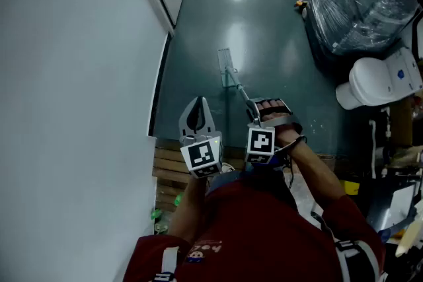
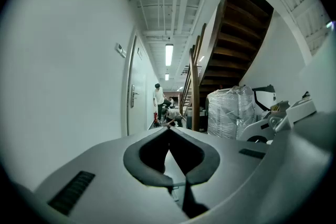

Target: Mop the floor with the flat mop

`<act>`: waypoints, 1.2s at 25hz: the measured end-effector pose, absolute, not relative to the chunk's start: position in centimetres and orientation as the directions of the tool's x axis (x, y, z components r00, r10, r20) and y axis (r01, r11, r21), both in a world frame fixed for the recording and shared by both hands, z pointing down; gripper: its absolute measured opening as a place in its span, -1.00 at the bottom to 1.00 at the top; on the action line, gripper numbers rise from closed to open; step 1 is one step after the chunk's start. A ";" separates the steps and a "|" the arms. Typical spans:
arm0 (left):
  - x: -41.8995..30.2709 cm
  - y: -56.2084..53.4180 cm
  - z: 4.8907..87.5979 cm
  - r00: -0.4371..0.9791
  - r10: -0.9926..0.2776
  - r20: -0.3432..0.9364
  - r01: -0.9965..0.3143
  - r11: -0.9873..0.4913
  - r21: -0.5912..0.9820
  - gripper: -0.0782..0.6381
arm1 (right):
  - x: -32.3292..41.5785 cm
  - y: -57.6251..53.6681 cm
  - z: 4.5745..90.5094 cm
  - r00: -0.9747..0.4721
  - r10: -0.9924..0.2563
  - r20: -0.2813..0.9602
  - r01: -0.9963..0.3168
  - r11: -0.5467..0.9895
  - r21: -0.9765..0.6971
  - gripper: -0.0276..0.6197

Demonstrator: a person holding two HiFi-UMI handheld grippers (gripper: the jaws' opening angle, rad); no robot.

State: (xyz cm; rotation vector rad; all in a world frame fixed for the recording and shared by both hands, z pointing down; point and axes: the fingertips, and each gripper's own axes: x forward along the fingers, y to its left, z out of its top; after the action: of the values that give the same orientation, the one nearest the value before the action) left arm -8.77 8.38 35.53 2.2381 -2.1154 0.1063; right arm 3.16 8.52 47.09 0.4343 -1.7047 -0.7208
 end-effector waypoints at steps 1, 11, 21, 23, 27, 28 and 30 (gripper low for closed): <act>-8.8 8.5 35.5 0.054 -0.994 0.093 -0.999 -0.054 -0.003 -0.74 | 3.2 8.7 47.1 -0.253 -0.628 0.736 0.091 0.742 0.664 -0.54; -10.0 9.4 35.9 0.046 -0.994 0.102 -0.999 -0.047 -0.001 -0.74 | 2.0 9.7 47.6 -0.243 -0.625 0.742 0.107 0.743 0.660 -0.54; -10.1 8.7 36.2 0.048 -0.990 0.133 -0.999 -0.048 0.001 -0.74 | 1.2 9.7 47.7 -0.256 -0.610 0.750 0.104 0.754 0.648 -0.54; -10.5 8.4 36.6 0.050 -0.991 0.127 -0.999 -0.050 0.003 -0.74 | 0.9 9.7 47.9 -0.255 -0.609 0.751 0.109 0.754 0.648 -0.54; -11.3 7.7 37.3 0.032 -0.989 0.145 -0.999 -0.034 -0.009 -0.74 | 0.3 8.9 47.4 -0.265 -0.622 0.737 0.114 0.738 0.665 -0.54; -11.4 7.4 37.4 0.031 -0.989 0.147 -0.999 -0.033 -0.009 -0.74 | 0.1 8.6 47.4 -0.264 -0.625 0.735 0.114 0.736 0.667 -0.54; -11.8 6.8 37.4 0.024 -0.989 0.144 -1.000 -0.026 -0.012 -0.74 | 0.0 7.9 47.7 -0.257 -0.627 0.735 0.114 0.736 0.667 -0.54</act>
State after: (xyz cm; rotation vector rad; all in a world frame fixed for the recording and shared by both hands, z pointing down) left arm -11.77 6.85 37.43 2.1800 -2.1259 0.1704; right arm 0.04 7.87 47.71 0.4120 -1.6962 -0.7410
